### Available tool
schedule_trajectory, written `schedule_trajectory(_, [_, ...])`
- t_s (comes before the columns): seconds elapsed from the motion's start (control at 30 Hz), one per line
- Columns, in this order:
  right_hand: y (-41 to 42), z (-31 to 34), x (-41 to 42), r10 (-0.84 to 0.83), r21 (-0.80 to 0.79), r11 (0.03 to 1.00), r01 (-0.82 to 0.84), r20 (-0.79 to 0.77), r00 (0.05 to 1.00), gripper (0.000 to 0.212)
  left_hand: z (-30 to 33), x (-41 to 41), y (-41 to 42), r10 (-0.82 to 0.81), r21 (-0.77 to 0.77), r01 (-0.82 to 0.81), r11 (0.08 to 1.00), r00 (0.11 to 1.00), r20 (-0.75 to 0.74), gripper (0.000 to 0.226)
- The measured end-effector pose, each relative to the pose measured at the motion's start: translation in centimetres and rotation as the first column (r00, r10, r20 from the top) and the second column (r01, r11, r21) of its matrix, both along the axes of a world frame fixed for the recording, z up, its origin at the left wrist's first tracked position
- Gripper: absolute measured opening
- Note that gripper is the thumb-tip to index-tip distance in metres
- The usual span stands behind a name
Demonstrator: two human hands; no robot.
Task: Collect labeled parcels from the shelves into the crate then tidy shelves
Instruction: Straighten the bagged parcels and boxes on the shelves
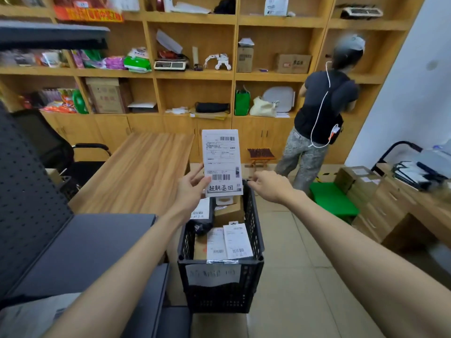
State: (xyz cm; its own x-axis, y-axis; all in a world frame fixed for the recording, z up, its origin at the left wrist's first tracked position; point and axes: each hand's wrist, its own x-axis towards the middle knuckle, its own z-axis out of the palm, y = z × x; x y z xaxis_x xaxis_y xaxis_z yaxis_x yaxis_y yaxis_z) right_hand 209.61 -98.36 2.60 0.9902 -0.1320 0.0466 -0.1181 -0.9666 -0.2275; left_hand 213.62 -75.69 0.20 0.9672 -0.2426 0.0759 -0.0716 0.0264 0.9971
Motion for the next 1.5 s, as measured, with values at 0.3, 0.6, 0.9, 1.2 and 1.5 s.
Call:
schedule_trajectory(0.3, [-1.7,-4.7,6.8,-0.112,0.7,0.714,-0.014,0.134,0.985,0.027,-3.4,5.6,-5.2,-0.008,0.056,0.013,0.998,0.996,-0.086,0.045])
schedule_trajectory(0.6, [-4.8,-11.5,12.9,-0.178,0.874,0.487,0.012,0.086,0.98,0.026,-8.3,11.1,-10.4,-0.009,0.126,0.025,0.992,0.992,-0.124,0.038])
schedule_trajectory(0.9, [-5.8,-19.2,12.8,-0.185,0.893,0.406,0.191,-0.125,0.975,0.027,-15.6,12.0,-11.5,-0.052,0.244,0.106,0.964,0.974,-0.219,0.033])
schedule_trajectory(1.2, [-4.8,-27.0,7.8,-0.234,0.818,0.359,0.449,-0.386,0.892,0.023,-24.5,9.0,-11.1,-0.039,0.34,0.184,0.922,0.92,-0.391,0.034])
schedule_trajectory(1.5, [-3.7,-30.1,4.9,-0.267,0.743,0.358,0.566,-0.499,0.824,0.027,-29.8,6.3,-10.3,0.018,0.376,0.21,0.903,0.853,-0.522,0.04])
